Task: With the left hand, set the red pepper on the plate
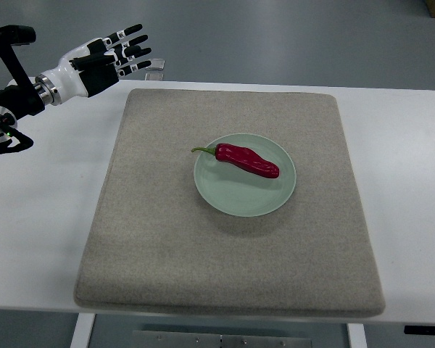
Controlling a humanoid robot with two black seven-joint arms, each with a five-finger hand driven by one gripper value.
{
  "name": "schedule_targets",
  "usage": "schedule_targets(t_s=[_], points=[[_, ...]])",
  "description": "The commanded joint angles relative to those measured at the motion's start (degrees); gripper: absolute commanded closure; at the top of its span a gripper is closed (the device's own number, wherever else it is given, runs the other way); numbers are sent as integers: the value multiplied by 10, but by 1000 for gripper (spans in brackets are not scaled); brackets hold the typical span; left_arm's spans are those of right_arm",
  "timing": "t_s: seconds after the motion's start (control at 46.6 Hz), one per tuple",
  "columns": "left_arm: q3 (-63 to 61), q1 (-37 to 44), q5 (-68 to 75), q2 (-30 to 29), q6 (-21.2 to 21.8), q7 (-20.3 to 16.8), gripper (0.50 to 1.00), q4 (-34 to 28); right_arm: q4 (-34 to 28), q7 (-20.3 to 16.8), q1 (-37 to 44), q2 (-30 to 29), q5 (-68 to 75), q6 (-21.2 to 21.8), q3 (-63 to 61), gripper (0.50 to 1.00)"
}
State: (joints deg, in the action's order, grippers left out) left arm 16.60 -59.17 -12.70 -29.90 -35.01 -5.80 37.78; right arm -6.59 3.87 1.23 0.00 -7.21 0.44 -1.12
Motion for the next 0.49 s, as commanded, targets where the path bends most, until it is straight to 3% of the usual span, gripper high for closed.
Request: schedule_targets(t_s=[0.0, 0.472], points=[[0, 1, 0, -1, 0, 0, 504, 0, 0, 0, 0, 0, 0, 0, 0, 572], [0, 5, 1, -2, 0, 0, 504, -1, -7, 0, 1, 0, -3, 6, 0, 572]])
